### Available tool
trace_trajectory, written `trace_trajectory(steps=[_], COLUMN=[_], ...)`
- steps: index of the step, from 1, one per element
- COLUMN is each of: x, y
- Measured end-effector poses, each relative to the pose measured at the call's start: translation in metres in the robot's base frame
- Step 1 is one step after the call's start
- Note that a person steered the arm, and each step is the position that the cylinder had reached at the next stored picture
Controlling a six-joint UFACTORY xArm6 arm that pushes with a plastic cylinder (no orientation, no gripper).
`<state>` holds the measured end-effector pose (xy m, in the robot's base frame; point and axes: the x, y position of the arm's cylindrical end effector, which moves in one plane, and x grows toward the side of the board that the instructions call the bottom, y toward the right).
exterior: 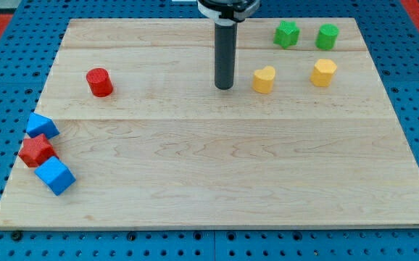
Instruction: Group the red blocks and blue blocks separately
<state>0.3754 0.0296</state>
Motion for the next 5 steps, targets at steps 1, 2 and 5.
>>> trace_trajectory(steps=[1, 2, 5], x=[-0.013, -0.02, 0.193], y=[0.065, 0.105, -0.072])
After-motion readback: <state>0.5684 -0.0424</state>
